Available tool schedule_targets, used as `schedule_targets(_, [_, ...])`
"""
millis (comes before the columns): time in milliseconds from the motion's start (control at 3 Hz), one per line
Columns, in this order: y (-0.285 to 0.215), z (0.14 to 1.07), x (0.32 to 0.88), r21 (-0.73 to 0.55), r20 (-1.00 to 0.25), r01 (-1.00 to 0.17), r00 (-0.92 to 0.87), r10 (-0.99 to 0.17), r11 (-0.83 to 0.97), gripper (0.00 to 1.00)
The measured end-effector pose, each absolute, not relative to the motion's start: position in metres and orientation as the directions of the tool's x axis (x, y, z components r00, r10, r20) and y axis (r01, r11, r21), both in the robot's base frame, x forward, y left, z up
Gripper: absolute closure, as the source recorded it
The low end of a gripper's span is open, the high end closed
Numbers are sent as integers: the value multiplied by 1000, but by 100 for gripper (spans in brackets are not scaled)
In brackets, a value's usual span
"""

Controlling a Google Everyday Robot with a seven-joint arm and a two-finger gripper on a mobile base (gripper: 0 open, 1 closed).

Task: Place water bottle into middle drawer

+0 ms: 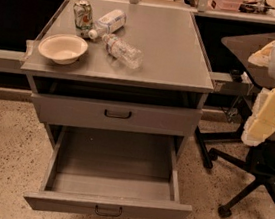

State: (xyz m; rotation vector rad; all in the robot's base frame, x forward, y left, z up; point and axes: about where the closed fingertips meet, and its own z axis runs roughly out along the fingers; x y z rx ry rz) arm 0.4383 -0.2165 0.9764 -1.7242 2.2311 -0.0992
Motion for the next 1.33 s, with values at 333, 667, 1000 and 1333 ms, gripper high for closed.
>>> schedule_targets(333, [-208, 977, 450, -251, -212, -931, -215, -953, 266, 0])
schedule_targets(667, [-184, 982, 486, -276, -206, -927, -203, -957, 256, 0])
schedule_targets(1000, [-145, 991, 535, -300, -213, -925, -175, -961, 235, 0])
schedule_targets(1333, [-92, 968, 603, -274, -227, -925, -206, -952, 265, 0])
